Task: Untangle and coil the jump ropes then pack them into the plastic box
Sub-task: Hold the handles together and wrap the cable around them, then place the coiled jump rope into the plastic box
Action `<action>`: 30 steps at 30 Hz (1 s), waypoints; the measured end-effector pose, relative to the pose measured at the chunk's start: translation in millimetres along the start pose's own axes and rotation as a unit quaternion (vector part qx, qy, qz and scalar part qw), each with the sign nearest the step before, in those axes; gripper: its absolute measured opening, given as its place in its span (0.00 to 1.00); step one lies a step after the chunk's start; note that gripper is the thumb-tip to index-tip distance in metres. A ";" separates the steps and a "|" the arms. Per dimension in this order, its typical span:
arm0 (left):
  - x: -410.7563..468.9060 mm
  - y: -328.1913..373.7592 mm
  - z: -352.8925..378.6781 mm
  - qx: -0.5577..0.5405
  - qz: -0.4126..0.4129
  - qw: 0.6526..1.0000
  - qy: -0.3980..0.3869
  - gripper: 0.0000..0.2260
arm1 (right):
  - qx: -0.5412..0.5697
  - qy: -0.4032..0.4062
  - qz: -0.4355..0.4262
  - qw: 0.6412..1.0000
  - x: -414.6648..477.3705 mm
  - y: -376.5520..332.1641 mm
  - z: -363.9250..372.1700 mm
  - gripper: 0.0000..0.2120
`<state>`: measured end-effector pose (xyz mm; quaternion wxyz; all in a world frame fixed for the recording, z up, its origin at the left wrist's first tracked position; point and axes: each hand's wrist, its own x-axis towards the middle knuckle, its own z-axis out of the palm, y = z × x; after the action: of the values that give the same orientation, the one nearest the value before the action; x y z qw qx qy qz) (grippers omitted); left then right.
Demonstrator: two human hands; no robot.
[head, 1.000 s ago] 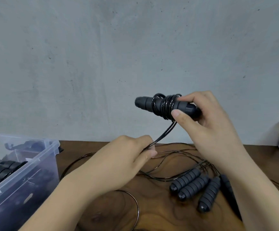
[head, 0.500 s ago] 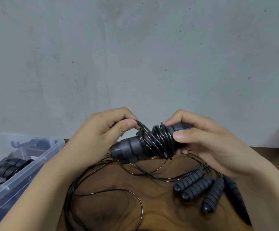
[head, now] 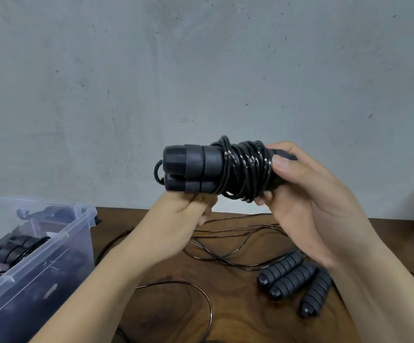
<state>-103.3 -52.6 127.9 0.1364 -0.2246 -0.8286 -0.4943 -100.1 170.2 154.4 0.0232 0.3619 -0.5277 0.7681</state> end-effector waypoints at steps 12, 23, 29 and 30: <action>1.7 4.5 2.3 -0.296 -0.015 0.952 -0.070 0.22 | -0.371 0.047 -0.138 0.917 -1.8 16.9 6.0 0.11; -15.4 7.7 -2.0 -0.262 -0.100 0.952 0.124 0.29 | -0.565 0.002 -0.201 0.801 -6.6 46.9 21.7 0.14; -62.2 34.9 -31.0 -0.164 -0.099 0.963 0.191 0.19 | -0.513 -0.026 -0.176 0.840 -19.2 47.5 54.9 0.19; -69.8 41.9 -36.2 -0.147 -0.092 0.964 0.202 0.16 | -0.498 -0.025 -0.170 0.850 -22.0 46.2 61.6 0.21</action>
<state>-21.7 -83.8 145.6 0.2202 -0.0607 -0.7191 -0.6563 -70.5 106.4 116.1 0.3172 0.4046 -0.7701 0.3776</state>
